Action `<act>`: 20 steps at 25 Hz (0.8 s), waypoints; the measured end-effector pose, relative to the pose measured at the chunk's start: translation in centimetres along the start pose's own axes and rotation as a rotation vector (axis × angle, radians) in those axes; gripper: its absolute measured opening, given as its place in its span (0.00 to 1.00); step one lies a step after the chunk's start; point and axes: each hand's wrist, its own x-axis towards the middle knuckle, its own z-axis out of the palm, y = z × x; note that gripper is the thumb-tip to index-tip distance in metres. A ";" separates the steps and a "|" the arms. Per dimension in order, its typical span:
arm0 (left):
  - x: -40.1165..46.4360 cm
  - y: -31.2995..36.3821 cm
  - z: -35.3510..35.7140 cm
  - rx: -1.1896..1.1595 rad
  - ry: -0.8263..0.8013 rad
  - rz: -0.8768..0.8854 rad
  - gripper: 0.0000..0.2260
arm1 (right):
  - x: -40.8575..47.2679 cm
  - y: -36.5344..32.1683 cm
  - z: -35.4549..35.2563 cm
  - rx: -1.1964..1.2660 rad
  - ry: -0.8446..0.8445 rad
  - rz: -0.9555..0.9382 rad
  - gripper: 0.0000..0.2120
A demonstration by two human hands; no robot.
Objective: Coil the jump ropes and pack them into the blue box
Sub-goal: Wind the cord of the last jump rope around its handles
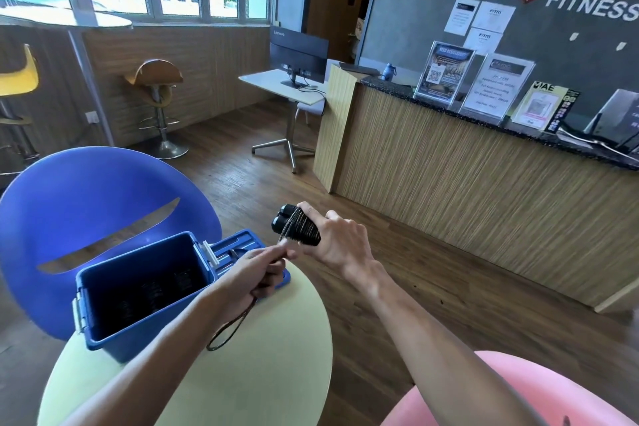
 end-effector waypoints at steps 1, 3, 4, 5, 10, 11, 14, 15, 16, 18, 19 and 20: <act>0.0 0.1 0.2 0.024 0.065 0.008 0.15 | 0.1 0.0 0.2 0.011 0.007 0.022 0.39; 0.0 0.3 0.9 0.081 0.141 0.046 0.18 | 0.2 -0.1 0.8 0.033 0.018 0.065 0.36; 0.0 0.4 1.4 0.144 0.162 0.077 0.18 | 0.2 -0.1 1.1 0.043 0.011 0.082 0.36; -0.1 0.5 1.7 0.210 0.176 0.104 0.19 | 0.2 -0.1 1.3 0.060 -0.001 0.097 0.36; -0.1 0.0 1.6 0.474 0.251 0.118 0.21 | 0.2 -0.3 1.6 0.147 -0.041 0.128 0.33; -0.3 -0.2 1.5 0.469 0.229 0.117 0.21 | 0.1 -0.4 1.5 0.175 -0.041 0.126 0.32; -1.6 -0.6 0.6 0.408 0.037 0.168 0.18 | -0.2 -0.2 0.2 0.252 -0.036 0.098 0.29; -1.9 -0.8 -0.2 0.462 -0.023 0.207 0.17 | -0.3 -0.1 -0.3 0.270 -0.046 0.081 0.27; -1.9 -1.1 -1.4 0.568 -0.061 0.241 0.16 | -0.5 -0.1 -0.8 0.292 -0.060 0.062 0.26; -1.7 -1.1 -3.4 0.773 -0.094 0.252 0.15 | -0.8 -0.2 -1.6 0.362 -0.111 0.021 0.25; -1.5 -0.8 -4.2 0.846 -0.096 0.244 0.16 | -0.9 -0.4 -2.0 0.403 -0.149 -0.011 0.25; -1.2 -0.4 -4.9 0.918 -0.091 0.248 0.15 | -1.0 -0.6 -2.3 0.441 -0.199 -0.055 0.25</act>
